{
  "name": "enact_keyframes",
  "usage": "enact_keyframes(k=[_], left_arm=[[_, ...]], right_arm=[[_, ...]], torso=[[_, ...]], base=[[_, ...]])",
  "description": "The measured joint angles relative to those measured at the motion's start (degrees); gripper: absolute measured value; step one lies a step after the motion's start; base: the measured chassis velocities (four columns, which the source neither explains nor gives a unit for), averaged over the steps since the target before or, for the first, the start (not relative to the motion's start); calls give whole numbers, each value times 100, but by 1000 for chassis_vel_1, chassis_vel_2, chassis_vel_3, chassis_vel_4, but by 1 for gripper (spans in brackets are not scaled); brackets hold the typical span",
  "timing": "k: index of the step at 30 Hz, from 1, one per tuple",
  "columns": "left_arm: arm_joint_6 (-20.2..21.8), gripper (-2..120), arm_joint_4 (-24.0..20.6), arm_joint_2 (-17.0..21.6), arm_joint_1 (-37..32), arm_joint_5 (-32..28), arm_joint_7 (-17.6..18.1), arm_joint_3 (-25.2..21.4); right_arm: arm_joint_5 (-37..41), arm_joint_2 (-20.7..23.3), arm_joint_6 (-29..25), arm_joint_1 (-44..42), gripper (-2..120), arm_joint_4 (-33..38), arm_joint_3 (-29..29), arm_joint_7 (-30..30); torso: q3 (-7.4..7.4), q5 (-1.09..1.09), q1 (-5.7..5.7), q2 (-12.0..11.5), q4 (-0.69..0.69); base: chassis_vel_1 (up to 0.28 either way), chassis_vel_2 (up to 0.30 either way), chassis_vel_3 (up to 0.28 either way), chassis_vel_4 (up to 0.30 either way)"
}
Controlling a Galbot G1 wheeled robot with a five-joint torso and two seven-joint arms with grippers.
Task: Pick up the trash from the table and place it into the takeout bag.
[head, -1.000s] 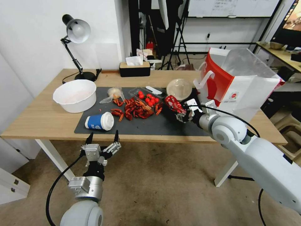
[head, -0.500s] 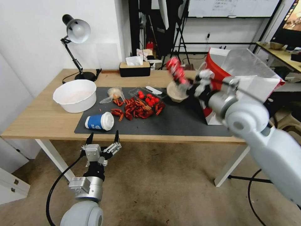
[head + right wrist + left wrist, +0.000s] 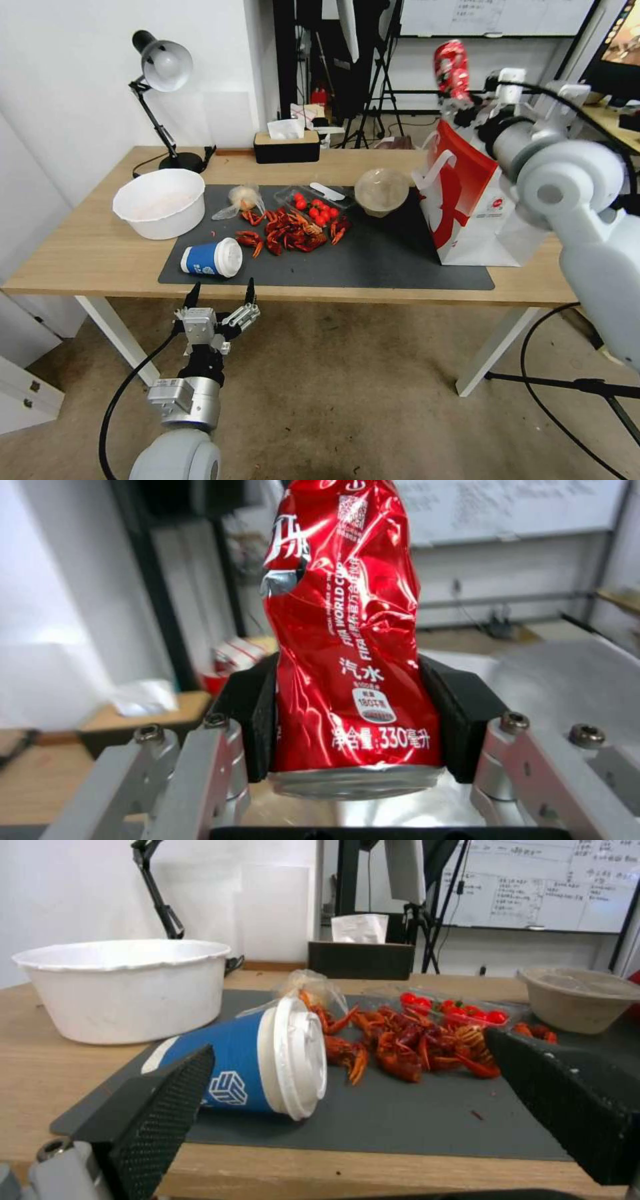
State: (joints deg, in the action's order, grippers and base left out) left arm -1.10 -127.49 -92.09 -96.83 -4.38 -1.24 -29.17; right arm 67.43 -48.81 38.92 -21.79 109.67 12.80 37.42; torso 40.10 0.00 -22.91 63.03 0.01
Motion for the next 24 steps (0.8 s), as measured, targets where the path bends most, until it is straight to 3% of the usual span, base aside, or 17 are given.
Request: enact_keyframes(k=[4,15,22,24], left_arm=[[-1,100,2,1,11,2,-2,2],[0,100,32,26,36,2,-5,11],[2,100,31,24,26,5,-13,33],[2,100,27,27,12,9,-15,34]], right_arm=[[122,52,262,-80,45,-196,148,222],[193,255,302,-670,45,-245,465,281],[183,282,299,-745,67,-201,607,227],[186,305,297,-747,79,-179,669,212]], torso=[[0,1,0,0,-1],[0,1,0,0,-1],[0,0,0,0,-1],[0,0,0,0,0]], base=[[0,0,0,0],[0,0,0,0],[0,0,0,0],[0,0,0,0]])
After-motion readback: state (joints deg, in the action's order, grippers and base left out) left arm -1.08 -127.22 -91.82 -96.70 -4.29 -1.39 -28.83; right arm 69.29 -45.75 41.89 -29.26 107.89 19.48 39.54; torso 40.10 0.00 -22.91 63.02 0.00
